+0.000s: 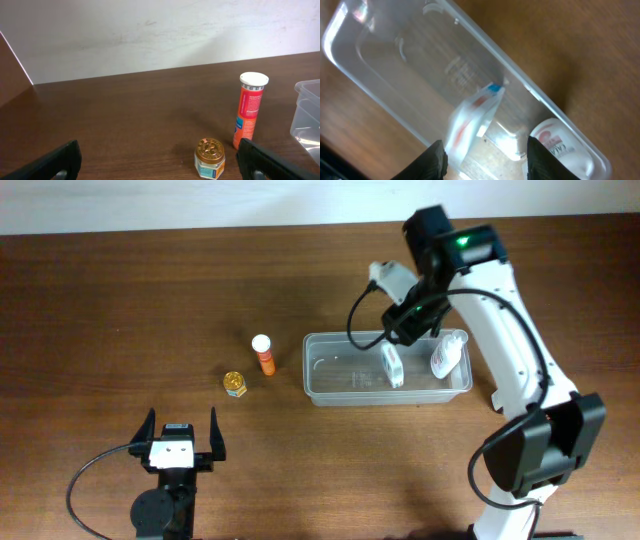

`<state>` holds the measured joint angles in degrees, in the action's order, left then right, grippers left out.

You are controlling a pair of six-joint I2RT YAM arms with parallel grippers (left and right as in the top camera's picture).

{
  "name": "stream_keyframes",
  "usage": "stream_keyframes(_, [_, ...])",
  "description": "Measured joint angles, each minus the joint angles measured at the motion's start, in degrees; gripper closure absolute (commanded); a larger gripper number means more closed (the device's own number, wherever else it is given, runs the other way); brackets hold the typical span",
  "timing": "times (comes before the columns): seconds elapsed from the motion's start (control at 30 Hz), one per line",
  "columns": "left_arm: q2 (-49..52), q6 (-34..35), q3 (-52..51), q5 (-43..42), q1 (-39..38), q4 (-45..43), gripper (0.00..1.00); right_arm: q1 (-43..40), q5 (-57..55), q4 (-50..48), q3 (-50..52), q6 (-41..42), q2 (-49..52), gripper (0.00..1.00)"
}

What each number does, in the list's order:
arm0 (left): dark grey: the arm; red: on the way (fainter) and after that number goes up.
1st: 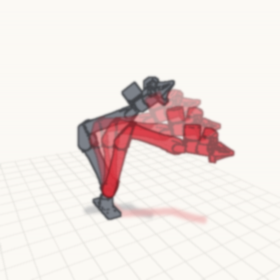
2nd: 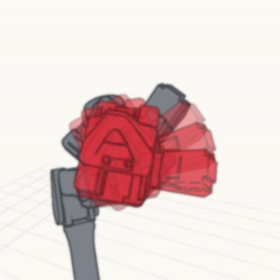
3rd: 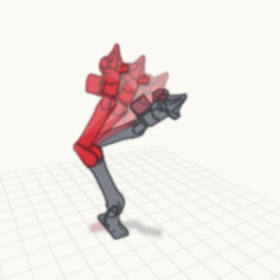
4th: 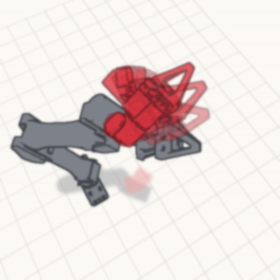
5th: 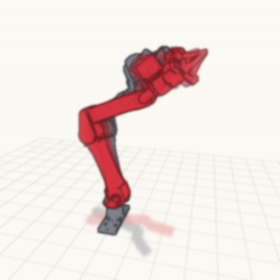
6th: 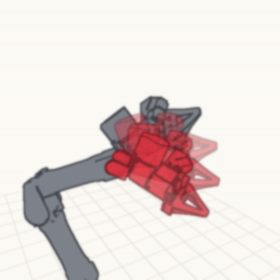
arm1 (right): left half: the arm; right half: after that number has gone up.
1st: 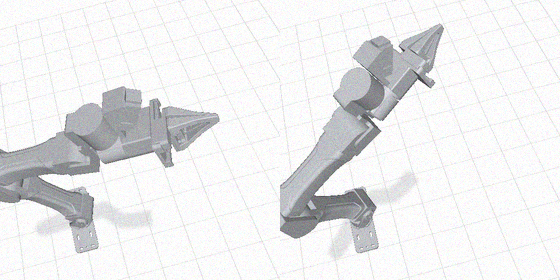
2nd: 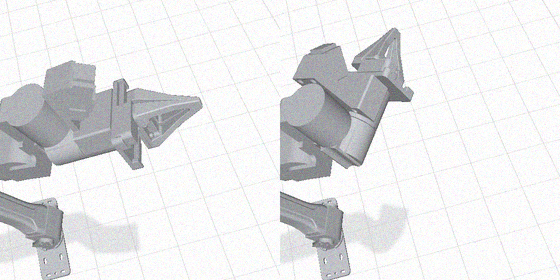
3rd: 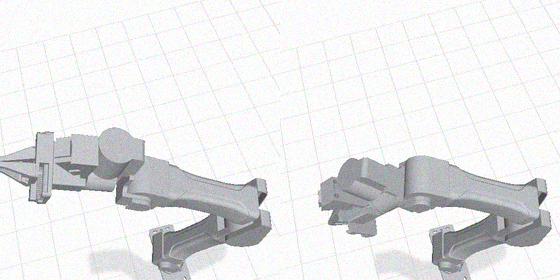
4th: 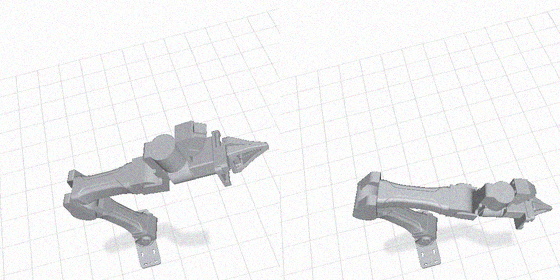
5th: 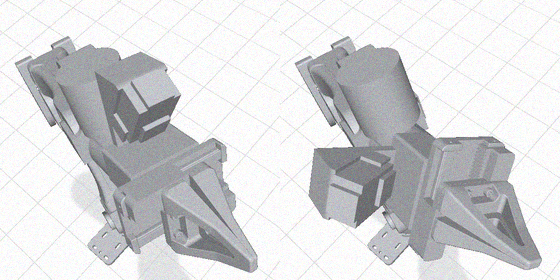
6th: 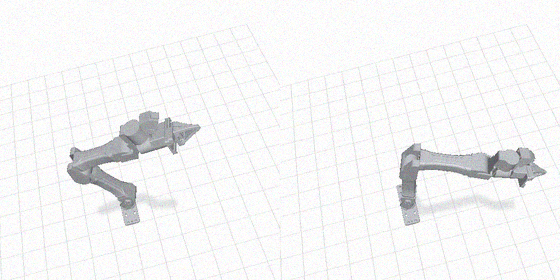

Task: Pack container
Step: 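Carry the Panadol box into the container and release it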

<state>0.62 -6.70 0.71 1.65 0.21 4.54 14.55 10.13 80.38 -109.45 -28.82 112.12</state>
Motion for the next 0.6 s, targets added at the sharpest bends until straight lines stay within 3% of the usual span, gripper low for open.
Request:
stream_keyframes(0.27, [0.00,0.00,0.00,-0.02,0.00,0.00,0.01,0.13,-0.24,-5.35,3.28,-3.26,0.00,0.56])
stream_keyframes(0.47, [0.00,0.00,0.00,-0.02,0.00,0.00,0.01,0.13,-1.33,-5.25,1.20,0.59,0.00,0.57])
stream_keyframes(0.6, [0.00,0.00,0.00,-0.02,0.00,0.00,0.01,0.13,-1.73,2.56,-2.78,4.31,0.00,0.56])
